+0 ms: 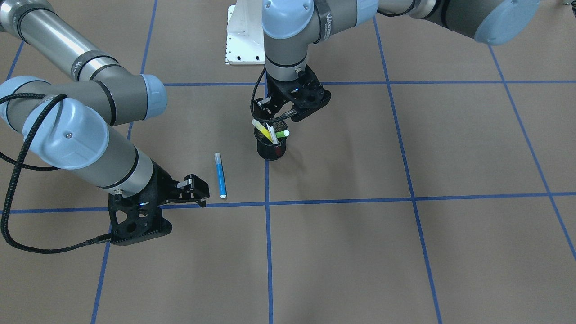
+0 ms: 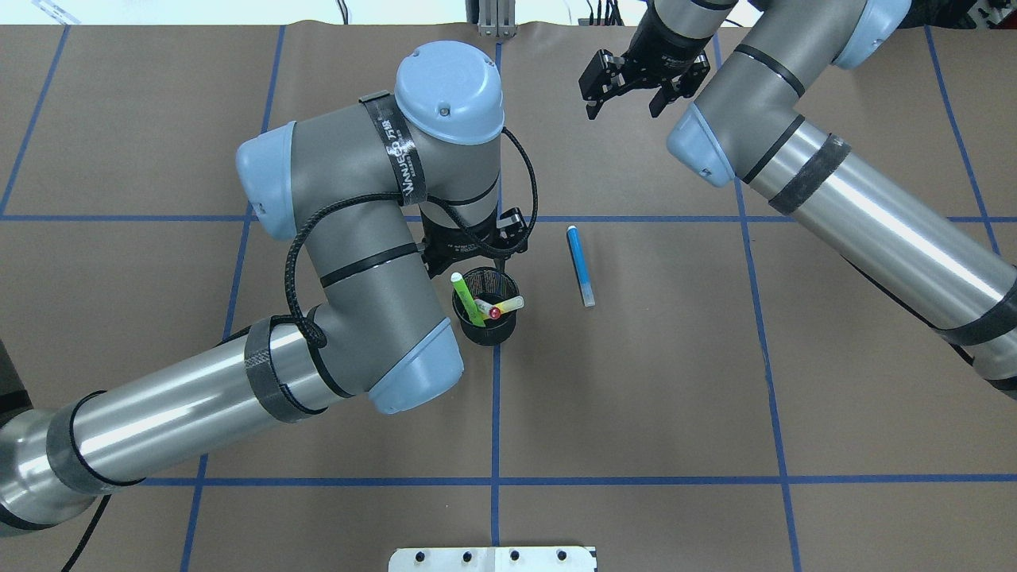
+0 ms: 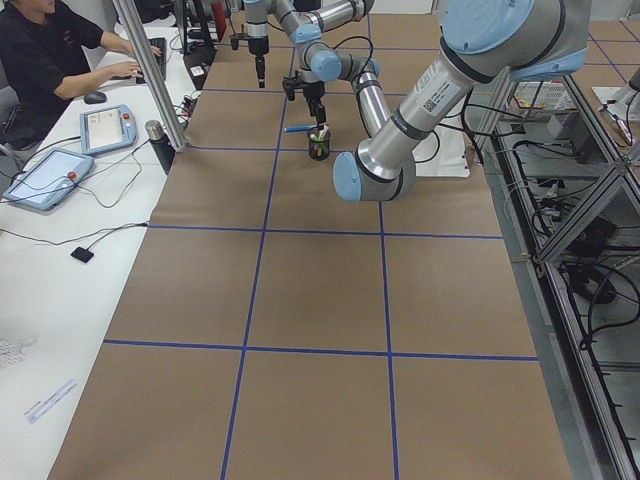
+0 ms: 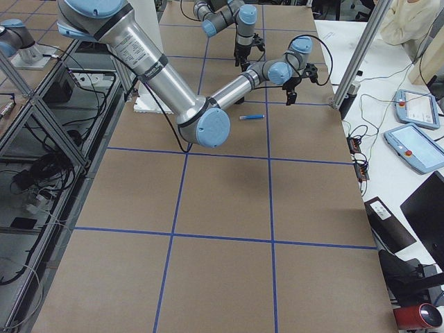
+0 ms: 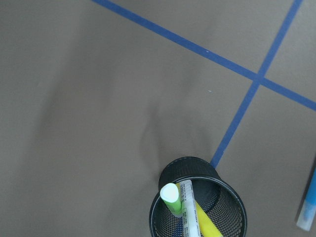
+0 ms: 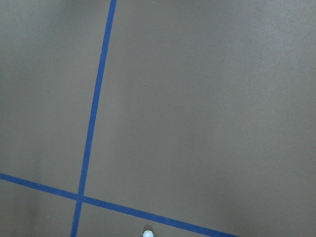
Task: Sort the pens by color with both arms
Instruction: 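Move the left gripper over the cup while the right gripper withdraws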
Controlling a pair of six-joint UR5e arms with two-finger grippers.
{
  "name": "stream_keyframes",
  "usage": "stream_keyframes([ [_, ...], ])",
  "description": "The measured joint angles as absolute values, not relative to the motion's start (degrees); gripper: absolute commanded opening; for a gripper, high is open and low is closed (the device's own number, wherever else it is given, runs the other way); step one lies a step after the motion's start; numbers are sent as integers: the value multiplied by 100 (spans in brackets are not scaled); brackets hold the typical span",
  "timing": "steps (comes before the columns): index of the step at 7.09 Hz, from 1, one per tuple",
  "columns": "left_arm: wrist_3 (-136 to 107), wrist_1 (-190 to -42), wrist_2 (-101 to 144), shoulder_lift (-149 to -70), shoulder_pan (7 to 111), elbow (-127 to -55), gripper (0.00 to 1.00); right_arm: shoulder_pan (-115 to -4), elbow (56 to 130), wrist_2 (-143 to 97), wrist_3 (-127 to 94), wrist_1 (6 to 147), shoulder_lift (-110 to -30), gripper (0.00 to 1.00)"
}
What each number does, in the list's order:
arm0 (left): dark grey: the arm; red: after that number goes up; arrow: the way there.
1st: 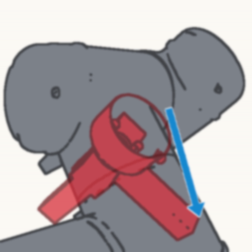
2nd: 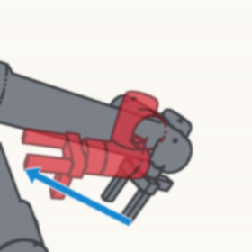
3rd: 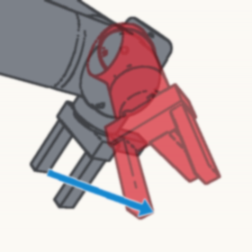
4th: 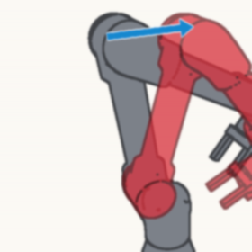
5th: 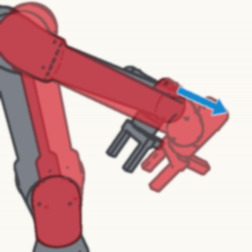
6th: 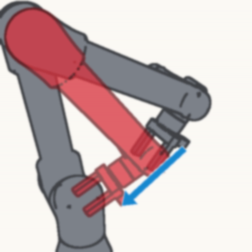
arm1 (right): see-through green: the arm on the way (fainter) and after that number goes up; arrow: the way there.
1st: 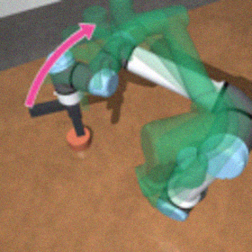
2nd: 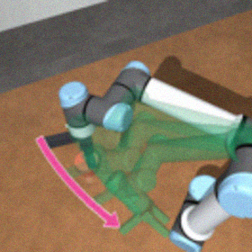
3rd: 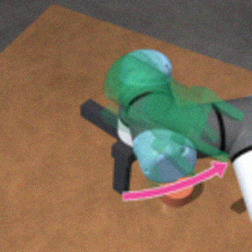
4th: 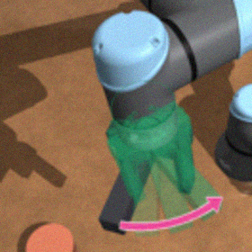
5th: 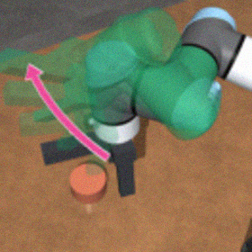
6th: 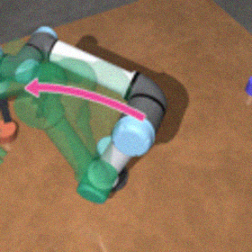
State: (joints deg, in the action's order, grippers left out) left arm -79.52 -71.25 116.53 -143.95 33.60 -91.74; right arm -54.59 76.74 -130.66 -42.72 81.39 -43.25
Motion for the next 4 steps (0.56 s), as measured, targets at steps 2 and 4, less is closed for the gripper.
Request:
stream_keyframes([
  [2, -7469, -7152, 11864, -14395, 3349, -9089, 94, -5458, 7679, -13073, -4277, 8139, -4326, 99],
  [4, -7883, -7390, 11942, -14403, 3301, -9026, 93, -5458, 7681, -13070, -4280, 8141, -4332, 99],
])
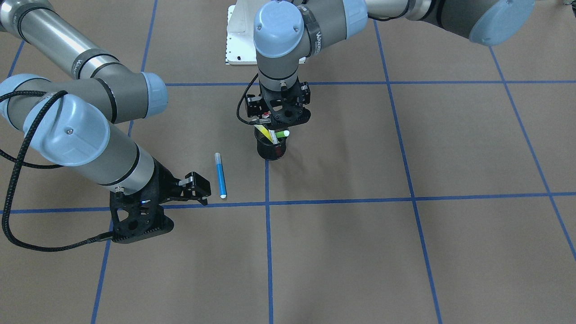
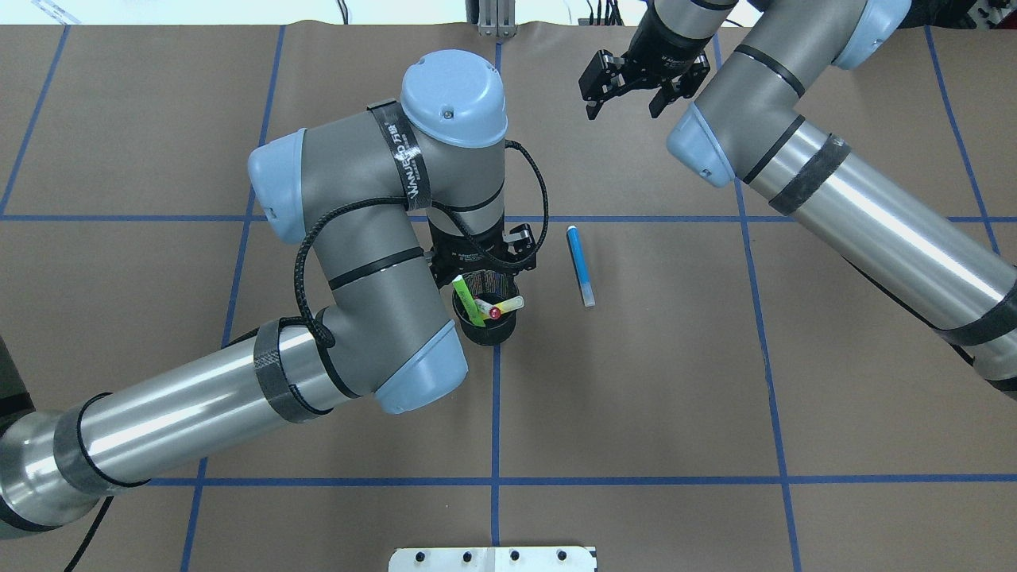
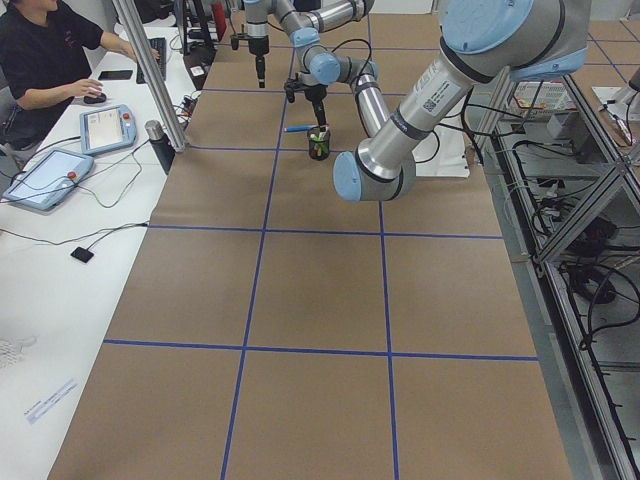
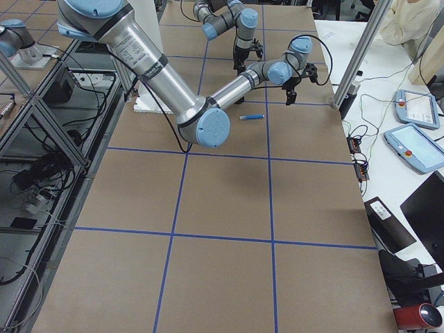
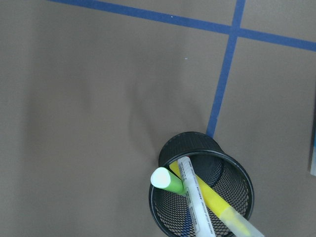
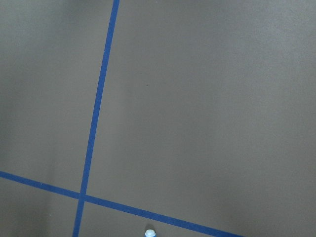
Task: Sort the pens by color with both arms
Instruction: 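Lower the left gripper and grasp the red-capped white marker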
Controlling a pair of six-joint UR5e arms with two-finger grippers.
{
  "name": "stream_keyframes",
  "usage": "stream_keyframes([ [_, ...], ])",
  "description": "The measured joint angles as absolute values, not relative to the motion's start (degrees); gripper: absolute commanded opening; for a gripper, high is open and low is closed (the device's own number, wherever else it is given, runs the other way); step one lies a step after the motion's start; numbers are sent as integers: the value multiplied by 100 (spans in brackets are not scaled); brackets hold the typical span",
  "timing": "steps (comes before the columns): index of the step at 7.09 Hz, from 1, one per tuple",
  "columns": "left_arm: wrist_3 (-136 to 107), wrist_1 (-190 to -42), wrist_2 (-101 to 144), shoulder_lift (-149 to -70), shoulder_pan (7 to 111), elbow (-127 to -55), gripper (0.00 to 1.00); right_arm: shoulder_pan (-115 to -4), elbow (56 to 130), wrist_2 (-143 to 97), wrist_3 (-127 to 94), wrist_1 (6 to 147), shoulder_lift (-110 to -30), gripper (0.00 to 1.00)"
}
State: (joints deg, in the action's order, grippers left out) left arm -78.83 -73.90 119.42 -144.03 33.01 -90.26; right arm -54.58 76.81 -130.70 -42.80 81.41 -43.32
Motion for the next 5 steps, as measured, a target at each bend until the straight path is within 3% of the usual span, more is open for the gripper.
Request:
stream_keyframes([
  [5, -8811, -7915, 11953, -14289, 3141, -8979, 77, -5451, 7690, -13059, -4288, 8148, -4332, 99],
])
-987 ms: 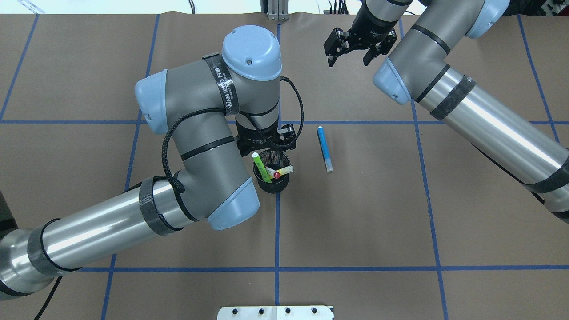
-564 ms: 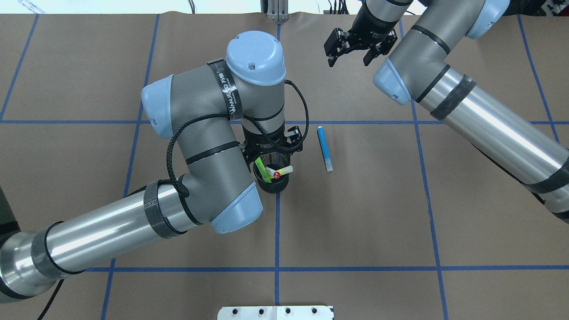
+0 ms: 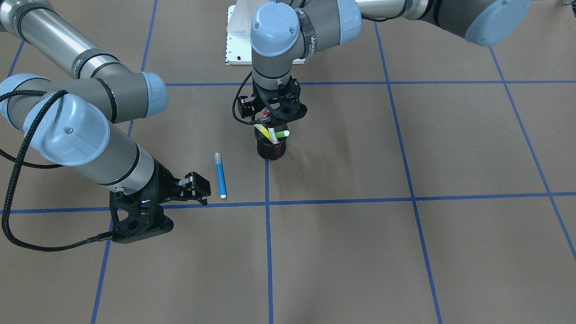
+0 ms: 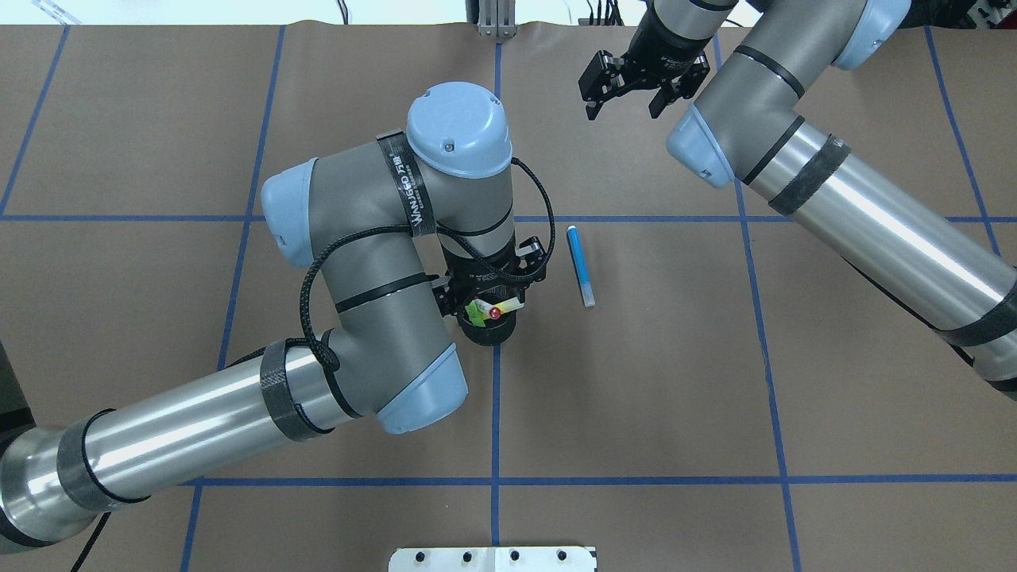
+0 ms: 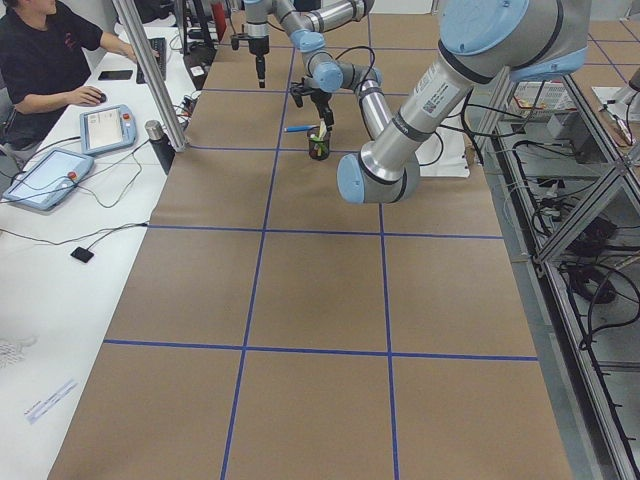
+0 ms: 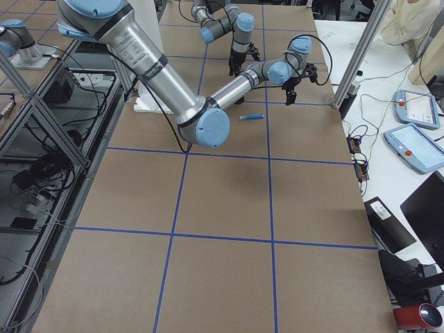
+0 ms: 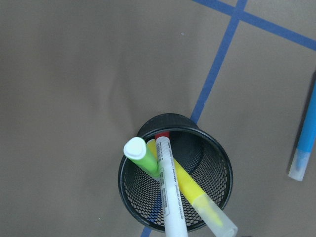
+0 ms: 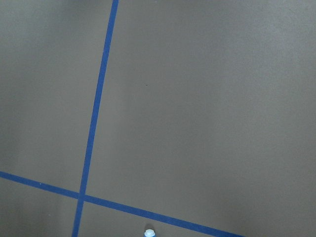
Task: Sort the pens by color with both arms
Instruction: 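Lower the left gripper and grasp the red-capped white marker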
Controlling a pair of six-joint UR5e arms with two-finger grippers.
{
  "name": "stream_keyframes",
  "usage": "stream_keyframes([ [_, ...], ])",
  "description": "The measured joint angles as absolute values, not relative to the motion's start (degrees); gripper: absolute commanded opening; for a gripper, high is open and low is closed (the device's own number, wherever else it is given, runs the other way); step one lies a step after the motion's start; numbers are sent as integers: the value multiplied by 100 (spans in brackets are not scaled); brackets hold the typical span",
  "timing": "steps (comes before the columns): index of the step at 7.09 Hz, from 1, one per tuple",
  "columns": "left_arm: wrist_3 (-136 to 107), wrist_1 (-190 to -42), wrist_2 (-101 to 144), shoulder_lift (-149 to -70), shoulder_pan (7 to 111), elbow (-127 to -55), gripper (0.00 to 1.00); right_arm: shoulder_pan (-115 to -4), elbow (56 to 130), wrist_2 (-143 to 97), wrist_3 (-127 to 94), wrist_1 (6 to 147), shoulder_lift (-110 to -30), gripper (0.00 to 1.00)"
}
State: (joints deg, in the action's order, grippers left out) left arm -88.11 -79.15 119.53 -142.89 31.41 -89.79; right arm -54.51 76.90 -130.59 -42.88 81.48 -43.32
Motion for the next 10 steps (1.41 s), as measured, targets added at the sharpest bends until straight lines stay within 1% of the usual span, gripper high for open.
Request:
stream_keyframes([
  [1, -8804, -7911, 11953, -14285, 3139, -8998, 76, -5450, 7693, -13055, -4294, 8148, -4330, 99],
  [2, -8796, -7914, 11953, -14284, 3138, -9000, 68, -5449, 7696, -13053, -4296, 8147, -4333, 99],
  [5, -8720, -7938, 11953, -14271, 3138, -8945, 67, -5430, 7698, -13042, -4290, 8140, -4352, 99],
  [6, -8643, -7938, 11953, -14257, 3138, -8939, 64, -5421, 7697, -13034, -4289, 8139, -4354, 99],
  [7, -8602, -7937, 11953, -14248, 3138, -8934, 56, -5414, 7697, -13024, -4289, 8139, -4350, 99],
  [8, -8586, -7937, 11953, -14248, 3138, -8931, 51, -5410, 7697, -13019, -4291, 8139, -4346, 99],
  [9, -8581, -7937, 11953, -14247, 3138, -8930, 42, -5408, 7697, -13018, -4293, 8139, -4345, 99],
  [10, -8581, -7935, 11953, -14247, 3138, -8930, 41, -5406, 7695, -13017, -4291, 8139, -4347, 99],
])
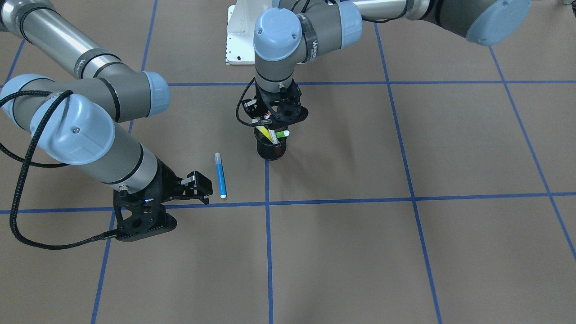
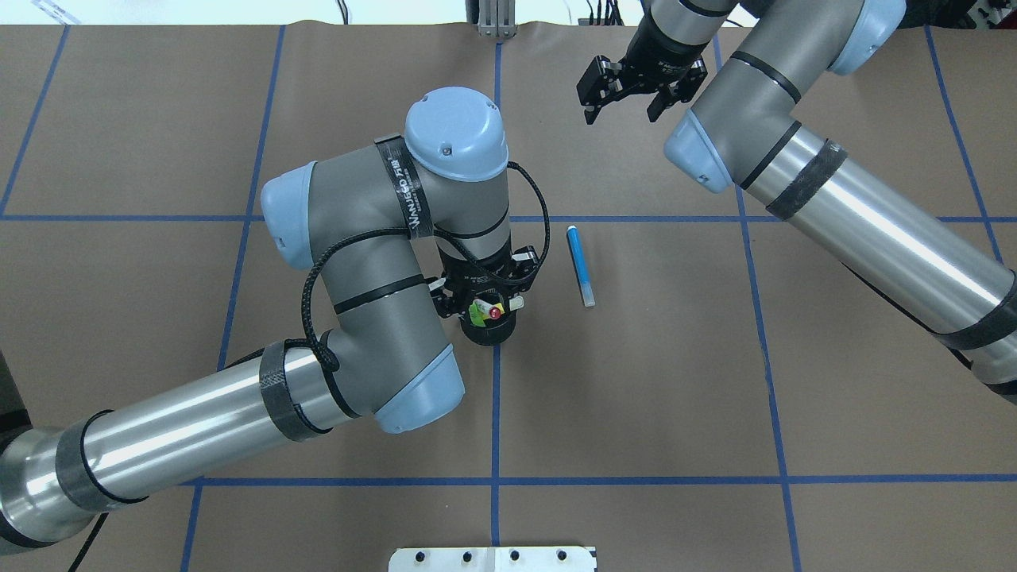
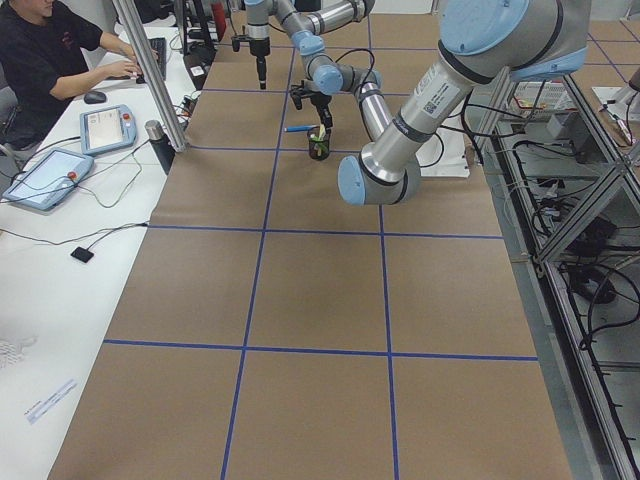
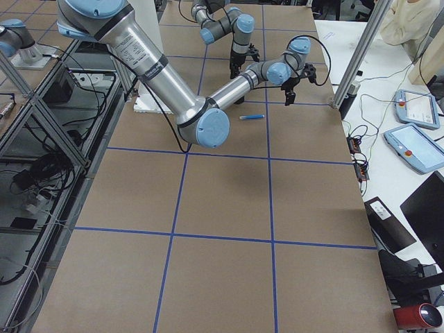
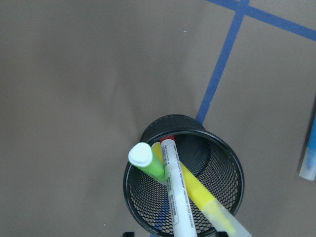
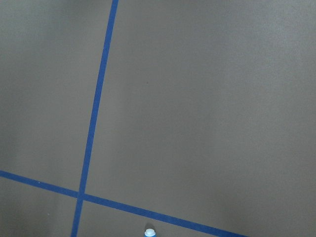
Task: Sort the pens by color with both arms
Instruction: 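Lower the left gripper and grasp the red-capped white marker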
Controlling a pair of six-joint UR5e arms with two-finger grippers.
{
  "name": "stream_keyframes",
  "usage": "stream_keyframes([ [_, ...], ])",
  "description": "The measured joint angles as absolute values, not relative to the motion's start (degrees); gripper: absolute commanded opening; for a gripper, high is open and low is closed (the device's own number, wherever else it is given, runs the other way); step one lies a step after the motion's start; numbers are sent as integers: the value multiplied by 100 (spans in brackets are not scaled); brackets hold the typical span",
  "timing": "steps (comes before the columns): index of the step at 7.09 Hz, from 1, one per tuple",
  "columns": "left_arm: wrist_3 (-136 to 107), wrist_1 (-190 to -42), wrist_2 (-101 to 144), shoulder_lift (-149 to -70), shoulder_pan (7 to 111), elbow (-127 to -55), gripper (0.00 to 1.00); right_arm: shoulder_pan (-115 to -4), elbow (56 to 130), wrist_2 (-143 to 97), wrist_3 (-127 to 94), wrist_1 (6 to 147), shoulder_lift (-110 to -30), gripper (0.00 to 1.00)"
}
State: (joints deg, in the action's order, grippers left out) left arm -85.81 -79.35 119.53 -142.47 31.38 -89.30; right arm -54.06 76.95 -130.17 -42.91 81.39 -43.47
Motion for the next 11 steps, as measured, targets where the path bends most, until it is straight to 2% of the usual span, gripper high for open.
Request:
stream_keyframes([
  [8, -8571, -7933, 11953, -14233, 3138, -8870, 35, -5402, 7690, -13017, -4289, 8139, -4351, 99],
  [9, -8570, -7935, 11953, -14232, 3138, -8861, 29, -5401, 7690, -13016, -4289, 8139, -4351, 99],
  [11, -8569, -7936, 11953, -14243, 3138, -8859, 4, -5404, 7690, -13022, -4289, 8139, -4351, 99],
])
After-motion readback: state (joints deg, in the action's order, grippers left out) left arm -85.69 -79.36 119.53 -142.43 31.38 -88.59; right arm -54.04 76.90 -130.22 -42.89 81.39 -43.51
